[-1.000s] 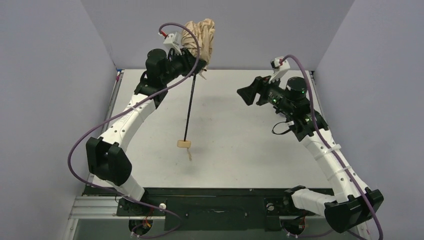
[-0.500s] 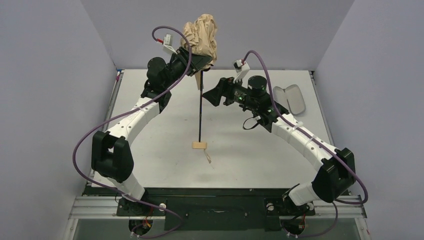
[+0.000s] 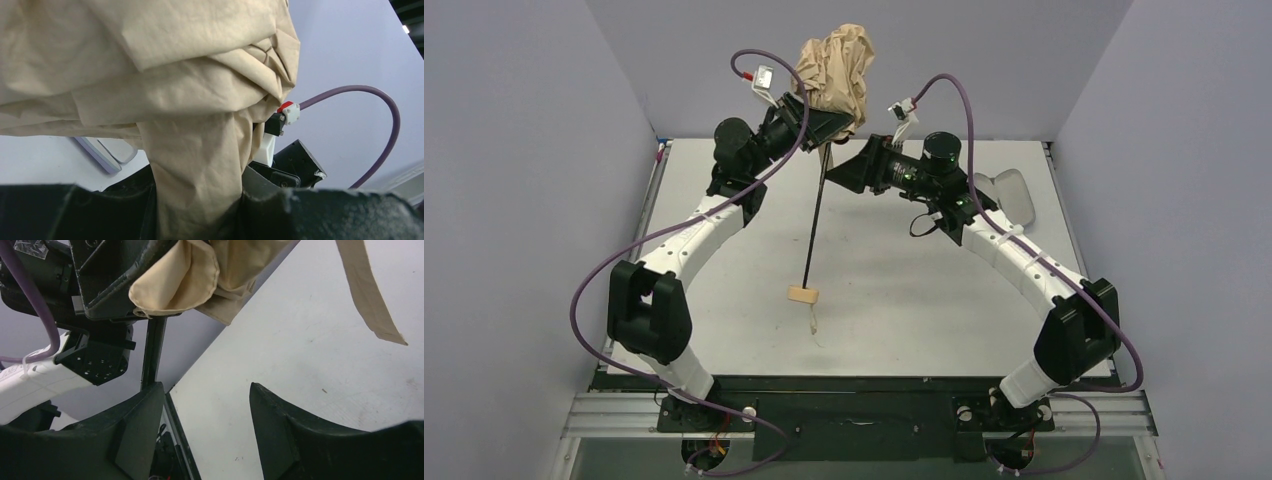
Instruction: Open the umbrella
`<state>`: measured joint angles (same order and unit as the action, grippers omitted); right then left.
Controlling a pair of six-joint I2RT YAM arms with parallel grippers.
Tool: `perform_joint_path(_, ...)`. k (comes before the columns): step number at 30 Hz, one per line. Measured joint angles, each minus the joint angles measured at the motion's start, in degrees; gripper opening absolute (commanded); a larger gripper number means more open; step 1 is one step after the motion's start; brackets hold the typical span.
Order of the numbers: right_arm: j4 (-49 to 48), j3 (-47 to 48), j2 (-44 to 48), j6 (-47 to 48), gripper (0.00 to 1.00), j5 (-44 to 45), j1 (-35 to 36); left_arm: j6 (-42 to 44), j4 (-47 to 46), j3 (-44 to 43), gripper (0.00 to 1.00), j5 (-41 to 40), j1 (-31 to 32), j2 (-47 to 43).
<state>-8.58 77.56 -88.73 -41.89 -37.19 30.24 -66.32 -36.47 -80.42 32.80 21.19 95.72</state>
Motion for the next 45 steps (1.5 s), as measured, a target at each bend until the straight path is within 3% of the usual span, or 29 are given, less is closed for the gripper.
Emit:
perform_joint_path(17, -5.18, -0.57, -0.04, -5.73, 0.54, -7.02, -1.62, -1.09, -0.46, -0.63, 0.0, 0.2, -0.68, 1.49)
perform_joint_path(19, -5.03, -0.52, -0.17, -5.4, 0.48, -7.04, -1.11, -1.4, -0.48, -0.63, 0.0, 0.07, -0.26, 1.49)
perform_joint_path(21, -4.98, 0.0, -0.66, -5.11, 0.36, -7.13, -0.55, -1.92, -0.48, -0.63, 0.0, 0.02, 0.37, 1.49)
perform_joint_path(24, -5.07, 0.85, -1.7, -4.48, 0.02, -7.13, -0.24, -2.47, -0.44, -0.57, 0.0, -0.04, 1.36, 1.49)
perform_joint_path(31, -3.23, 0.22, -2.05, -5.77, 0.0, -7.19, -0.37, -1.7, -0.63, 2.05, 0.0, -1.4, 1.2, 0.26)
perform_joint_path(33, -3.28, -0.24, -2.03, -5.77, 0.0, -7.21, -0.42, -1.38, -0.35, 2.89, 0.16, -1.46, 0.96, -0.15)
perform_joint_path(34, -3.28, -0.61, -1.95, -5.7, 0.0, -7.21, -0.48, -1.03, -0.17, 3.19, 0.33, -1.49, 0.92, -0.26)
perform_joint_path(36, -3.17, -1.2, -1.79, -5.46, 0.0, -7.19, -0.61, -0.44, 0.31, 3.56, 0.52, -1.44, 0.83, -0.35)
perform_joint_path(38, -2.82, -1.75, -1.6, -5.2, 0.0, -6.86, -1.05, 0.61, 1.11, 3.58, 0.62, -1.18, 0.74, -0.46)
perform_joint_path(45, -2.54, -2.69, -1.27, -7.65, 0.0, -4.28, -4.24, 8.92, 7.17, 5.73, 0.82, 1.57, -2.71, -5.6)
